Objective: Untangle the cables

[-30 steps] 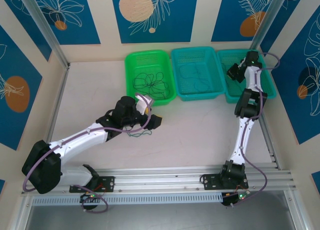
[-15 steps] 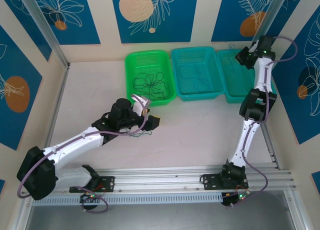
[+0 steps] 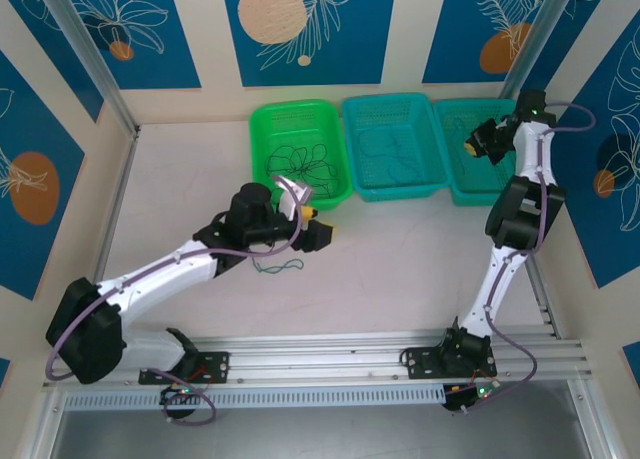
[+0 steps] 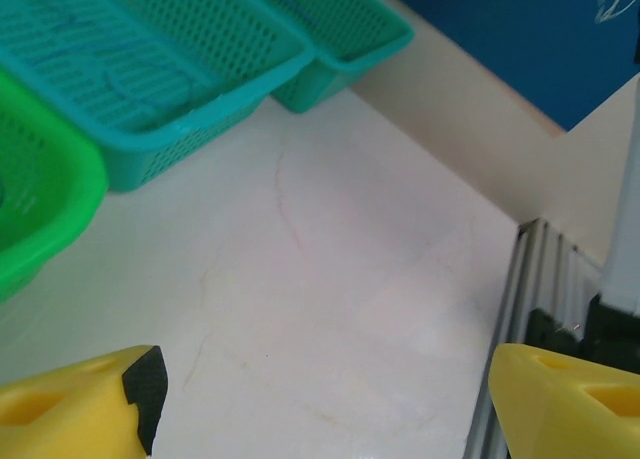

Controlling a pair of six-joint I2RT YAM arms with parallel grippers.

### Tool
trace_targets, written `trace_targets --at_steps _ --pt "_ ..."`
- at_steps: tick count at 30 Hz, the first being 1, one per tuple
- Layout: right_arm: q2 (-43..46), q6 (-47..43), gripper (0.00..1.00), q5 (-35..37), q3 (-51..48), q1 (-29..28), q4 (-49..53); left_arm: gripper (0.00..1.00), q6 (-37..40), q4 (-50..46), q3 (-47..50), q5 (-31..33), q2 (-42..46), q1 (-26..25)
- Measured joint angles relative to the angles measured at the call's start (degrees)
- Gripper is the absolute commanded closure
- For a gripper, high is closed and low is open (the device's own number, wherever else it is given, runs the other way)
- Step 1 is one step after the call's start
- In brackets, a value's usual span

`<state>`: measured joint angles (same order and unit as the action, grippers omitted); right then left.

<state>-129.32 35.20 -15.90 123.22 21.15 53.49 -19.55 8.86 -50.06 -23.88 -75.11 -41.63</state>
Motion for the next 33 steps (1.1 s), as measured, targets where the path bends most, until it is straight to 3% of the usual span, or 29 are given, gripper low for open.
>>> trace_targets --at_steps 6,9,11,16,20,24,28,29,32,33 --pt "9.6 3.2 1.00 -10.4 -3.8 0.8 -5.9 0.15 -3.5 2.8 -7.1 -4.5 -6.1 -1.1" --pt "10.4 11.7 1.00 -21.3 -3.6 2.4 -14.4 0.14 -4.0 3.0 -7.1 -5.0 -6.1 -2.0" --pt "8.7 14.9 1.00 -23.8 -0.2 2.7 -16.1 0.14 -4.1 3.0 -6.7 -5.0 -5.9 -2.3" --pt "2.1 13.8 1.00 -20.6 16.4 0.5 -12.5 0.14 -4.1 3.1 -4.4 -4.0 -4.2 -2.4" --pt "1.2 12.3 1.00 -17.5 22.3 -2.4 -12.3 0.13 -4.0 3.1 -2.9 -2.8 -2.3 -2.4" --pt "1.3 9.3 1.00 -13.0 22.8 -5.6 -10.8 0.13 -3.5 2.2 -1.7 -0.1 0.1 -2.4" --pt "2.2 2.7 1.00 -3.8 13.6 -11.5 -9.2 0.14 -2.5 0.1 -0.1 4.4 3.7 -2.4" --pt "2.1 1.3 0.94 -1.5 10.5 -13.6 -9.0 0.14 -2.4 -0.7 0.3 5.6 4.7 -2.4" --pt "1.0 -2.0 0.57 3.3 4.4 -19.1 -7.6 0.14 -2.4 -3.5 1.6 9.7 7.9 -2.4" --pt "0.4 -3.0 0.50 4.1 3.8 -20.7 -6.6 0.14 -2.5 -4.3 2.2 11.0 8.9 -2.4"
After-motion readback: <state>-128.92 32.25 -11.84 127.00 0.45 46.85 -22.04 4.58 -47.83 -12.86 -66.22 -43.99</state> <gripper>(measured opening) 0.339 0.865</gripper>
